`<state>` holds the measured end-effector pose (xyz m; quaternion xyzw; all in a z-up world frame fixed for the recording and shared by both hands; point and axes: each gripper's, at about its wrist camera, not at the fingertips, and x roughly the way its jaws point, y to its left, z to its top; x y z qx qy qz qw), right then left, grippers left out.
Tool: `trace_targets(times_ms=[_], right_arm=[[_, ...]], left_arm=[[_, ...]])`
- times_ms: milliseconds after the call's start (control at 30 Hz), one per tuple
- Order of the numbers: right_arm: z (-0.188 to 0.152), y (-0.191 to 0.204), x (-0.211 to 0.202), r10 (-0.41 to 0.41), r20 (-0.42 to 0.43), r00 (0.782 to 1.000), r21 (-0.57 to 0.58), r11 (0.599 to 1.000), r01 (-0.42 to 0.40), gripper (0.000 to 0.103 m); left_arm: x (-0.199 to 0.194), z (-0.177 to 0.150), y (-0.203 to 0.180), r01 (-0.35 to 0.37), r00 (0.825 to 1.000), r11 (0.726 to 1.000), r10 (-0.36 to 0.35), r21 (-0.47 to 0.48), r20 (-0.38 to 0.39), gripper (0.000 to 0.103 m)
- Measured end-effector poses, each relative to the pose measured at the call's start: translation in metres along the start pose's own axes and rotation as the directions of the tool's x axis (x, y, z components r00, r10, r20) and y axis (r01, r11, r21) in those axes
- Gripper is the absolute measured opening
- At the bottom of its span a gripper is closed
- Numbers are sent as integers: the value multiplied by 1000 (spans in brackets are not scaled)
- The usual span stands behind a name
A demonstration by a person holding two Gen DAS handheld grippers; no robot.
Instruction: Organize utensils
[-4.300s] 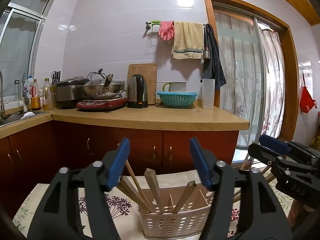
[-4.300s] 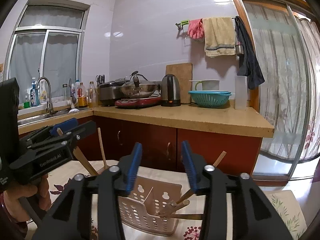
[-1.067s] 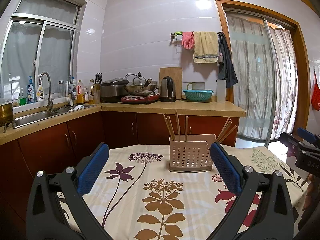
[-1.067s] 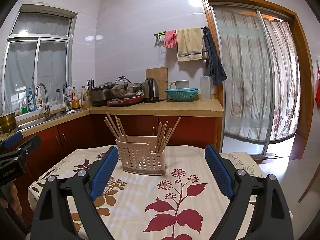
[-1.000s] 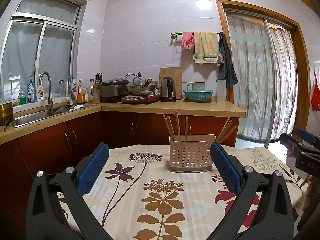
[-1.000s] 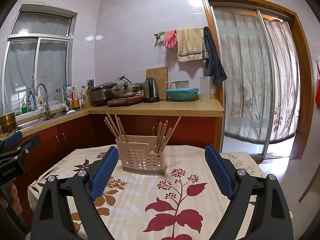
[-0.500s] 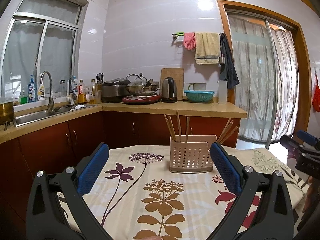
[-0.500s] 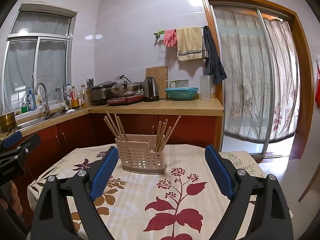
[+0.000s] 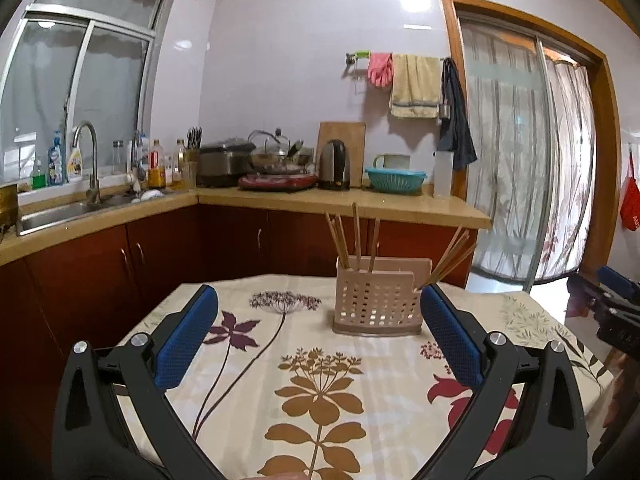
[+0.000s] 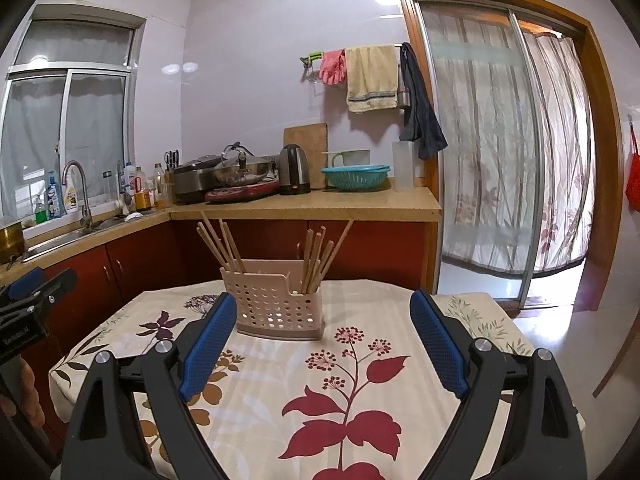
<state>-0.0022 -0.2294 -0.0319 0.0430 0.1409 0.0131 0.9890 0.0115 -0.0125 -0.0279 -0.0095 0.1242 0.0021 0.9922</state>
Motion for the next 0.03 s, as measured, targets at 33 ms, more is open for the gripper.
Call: trace_targets(times_ms=[33], right_arm=[[-2,-1,3,-6,-8,1000,2,1000,6,86]], left_arm=[[5,-2,2,-1,1000,1000,1,-1,-16,99]])
